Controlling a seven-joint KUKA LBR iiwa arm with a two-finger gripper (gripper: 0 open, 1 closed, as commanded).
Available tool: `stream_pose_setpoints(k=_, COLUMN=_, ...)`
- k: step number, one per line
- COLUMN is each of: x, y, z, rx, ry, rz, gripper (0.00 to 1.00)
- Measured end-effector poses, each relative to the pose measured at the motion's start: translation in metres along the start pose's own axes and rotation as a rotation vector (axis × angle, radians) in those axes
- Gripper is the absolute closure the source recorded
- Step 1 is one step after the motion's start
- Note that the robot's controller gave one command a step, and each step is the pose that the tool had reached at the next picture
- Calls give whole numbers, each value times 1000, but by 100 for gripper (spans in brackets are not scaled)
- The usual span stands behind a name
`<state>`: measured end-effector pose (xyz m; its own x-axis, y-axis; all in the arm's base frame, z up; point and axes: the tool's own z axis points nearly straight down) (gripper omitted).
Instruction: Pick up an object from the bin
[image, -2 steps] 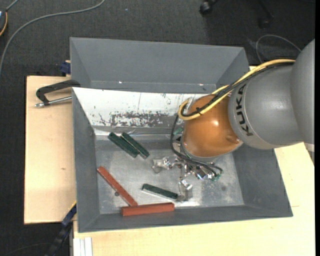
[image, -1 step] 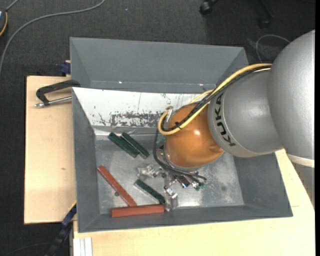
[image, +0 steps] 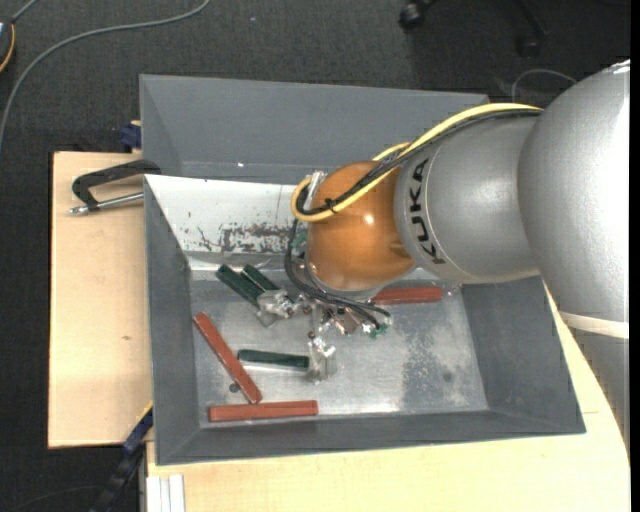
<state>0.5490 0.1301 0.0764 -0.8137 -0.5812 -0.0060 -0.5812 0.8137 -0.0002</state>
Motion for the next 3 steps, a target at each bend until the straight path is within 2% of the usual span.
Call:
stream_pose_setpoints(k=1, x=14, y=11, z=6, rx=-1, ry=4, rz=57, gripper=0)
stream_pose_setpoints(k=2, x=14, y=11, z=6, rx=-1, ry=4, rz=57, gripper=100)
stream_pose_setpoints(k=3, x=19, y=3, z=-174, rx=5, ry=-9, rz=18, gripper=100)
